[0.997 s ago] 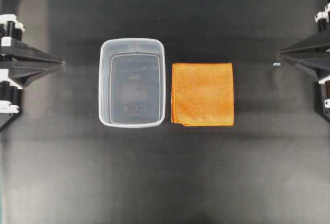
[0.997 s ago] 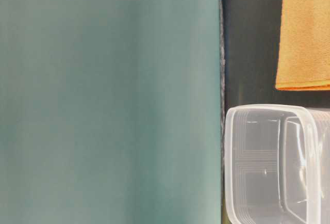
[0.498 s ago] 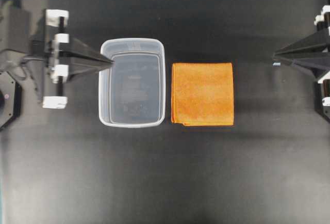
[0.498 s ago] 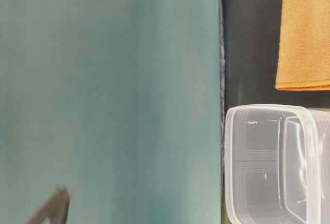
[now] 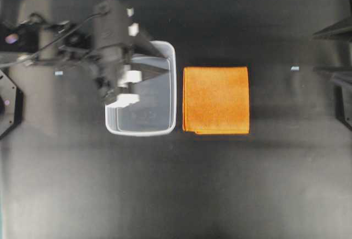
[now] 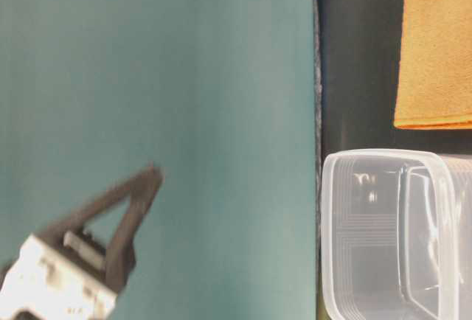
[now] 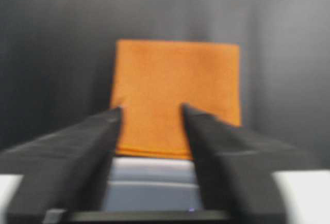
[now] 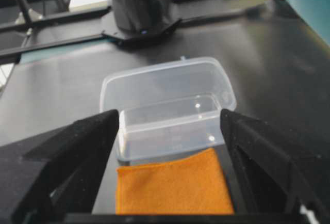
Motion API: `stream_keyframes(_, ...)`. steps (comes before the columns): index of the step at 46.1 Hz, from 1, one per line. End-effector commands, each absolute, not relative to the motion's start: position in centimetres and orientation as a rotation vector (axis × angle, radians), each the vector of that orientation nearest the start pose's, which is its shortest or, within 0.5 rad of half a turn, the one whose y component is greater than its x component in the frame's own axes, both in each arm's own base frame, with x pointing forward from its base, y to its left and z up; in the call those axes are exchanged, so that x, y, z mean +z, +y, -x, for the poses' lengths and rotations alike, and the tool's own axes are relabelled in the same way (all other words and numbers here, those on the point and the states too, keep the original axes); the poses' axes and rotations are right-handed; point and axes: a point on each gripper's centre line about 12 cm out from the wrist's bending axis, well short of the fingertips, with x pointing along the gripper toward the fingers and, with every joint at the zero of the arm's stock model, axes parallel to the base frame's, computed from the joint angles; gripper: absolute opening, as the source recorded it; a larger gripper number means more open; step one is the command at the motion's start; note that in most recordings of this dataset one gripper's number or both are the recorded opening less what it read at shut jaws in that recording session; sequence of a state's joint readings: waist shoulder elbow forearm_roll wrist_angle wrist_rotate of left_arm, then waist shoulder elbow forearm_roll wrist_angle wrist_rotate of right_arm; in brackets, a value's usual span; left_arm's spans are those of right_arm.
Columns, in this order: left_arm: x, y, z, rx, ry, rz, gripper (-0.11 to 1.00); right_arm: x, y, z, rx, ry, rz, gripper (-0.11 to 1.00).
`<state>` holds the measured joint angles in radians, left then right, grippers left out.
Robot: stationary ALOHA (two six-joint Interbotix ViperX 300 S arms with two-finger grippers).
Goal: Place the orange towel into the container with the left arm.
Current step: 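Lower the left gripper onto the orange towel and pinch its edge, then lift the orange towel with the left gripper and pull it leftward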
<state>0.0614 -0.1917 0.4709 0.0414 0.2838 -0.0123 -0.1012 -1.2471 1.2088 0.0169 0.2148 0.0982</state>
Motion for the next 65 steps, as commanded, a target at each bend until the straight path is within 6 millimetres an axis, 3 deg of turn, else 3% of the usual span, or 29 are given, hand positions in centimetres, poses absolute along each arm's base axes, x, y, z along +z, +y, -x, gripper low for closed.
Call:
stream_keyframes(1, 29.2, 2.5, -41.1, 0.06, 0.599, -0.021, 0.57, 27.6, -1.5, -14.4, -0.109, 0.153, -0.13, 0.76)
stream_keyframes(5, 27.7, 2.5, -43.1, 0.057, 0.693, -0.024, 0.8, 27.6, -1.4, -14.1, -0.11, 0.153, -0.135, 0.76)
stream_keyframes(8, 26.6, 2.6, -44.5, 0.058, 0.752, -0.021, 0.9, 27.8, -1.4, -14.0, -0.11, 0.147, -0.135, 0.76)
stream_keyframes(18, 21.7, 1.9, -49.8, 0.02, 0.869, -0.066, 0.9, 27.8, -1.4, -14.0, -0.108, 0.144, -0.135, 0.76)
stream_keyframes(29, 15.4, 1.0, -53.4, -0.009, 0.988, -0.089, 0.9, 28.2, -1.4, -14.0, -0.108, 0.114, -0.133, 0.76)
stream_keyframes(43, 11.6, 1.0, -55.2, -0.016, 1.068, -0.097, 0.9, 28.5, -1.5, -14.2, -0.107, 0.073, -0.13, 0.76)
stream_keyframes(58, 9.0, 0.1, -54.6, -0.033, 1.147, -0.102, 0.88, 28.6, -1.5, -14.3, -0.105, 0.059, -0.129, 0.76)
stream_keyframes(61, 9.0, -0.1, -54.6, -0.037, 1.152, -0.106, 0.83, 28.7, -1.5, -14.3, -0.105, 0.058, -0.129, 0.76)
stream_keyframes(65, 9.2, -0.5, -54.7, -0.044, 1.147, -0.113, 0.67, 28.7, -1.5, -14.3, -0.106, 0.058, -0.129, 0.76)
